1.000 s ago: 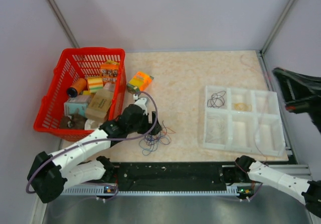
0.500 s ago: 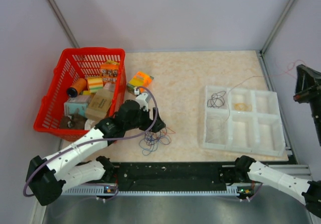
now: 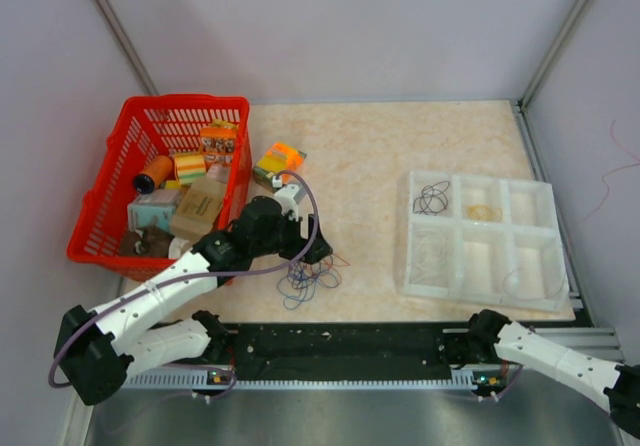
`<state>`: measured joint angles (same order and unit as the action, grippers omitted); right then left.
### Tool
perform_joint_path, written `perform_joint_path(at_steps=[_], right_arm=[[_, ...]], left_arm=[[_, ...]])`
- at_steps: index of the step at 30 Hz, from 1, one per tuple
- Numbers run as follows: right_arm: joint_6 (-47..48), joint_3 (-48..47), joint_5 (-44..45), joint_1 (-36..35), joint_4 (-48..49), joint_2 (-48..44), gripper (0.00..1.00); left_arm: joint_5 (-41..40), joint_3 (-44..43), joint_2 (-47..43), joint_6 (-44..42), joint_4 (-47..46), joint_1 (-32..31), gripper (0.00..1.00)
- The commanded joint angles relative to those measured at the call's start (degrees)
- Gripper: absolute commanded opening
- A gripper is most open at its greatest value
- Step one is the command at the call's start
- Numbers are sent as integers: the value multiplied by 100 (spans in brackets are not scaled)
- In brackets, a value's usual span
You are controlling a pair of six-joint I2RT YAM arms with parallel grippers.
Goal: Untangle the cables
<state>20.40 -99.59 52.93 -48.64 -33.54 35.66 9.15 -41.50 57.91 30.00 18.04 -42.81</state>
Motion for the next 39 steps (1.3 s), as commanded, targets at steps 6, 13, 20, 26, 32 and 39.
perform_joint_path(at_steps=[6,13,20,26,32,39], right_arm=[[-1116,1476,-265,-49,93,-296,0],[-1232,1277,-766,-58,339,335,0],[-529,599,-801,-58,989,811,0],[-335,1238,-512,-49,1402,627,0],[-607,2039,-363,-58,1482,389,0],[-2966,2848,656,-49,-411,-111,0]], left_arm=[[254,-201,-34,6,-293,9,86],[219,-201,-192,-38,-135,0,86],[210,-61,-412,76,-205,9,86],[219,-25,-500,41,-143,9,86],[228,-78,-544,6,-108,9,86],[149,-25,-772,15,6,9,86]])
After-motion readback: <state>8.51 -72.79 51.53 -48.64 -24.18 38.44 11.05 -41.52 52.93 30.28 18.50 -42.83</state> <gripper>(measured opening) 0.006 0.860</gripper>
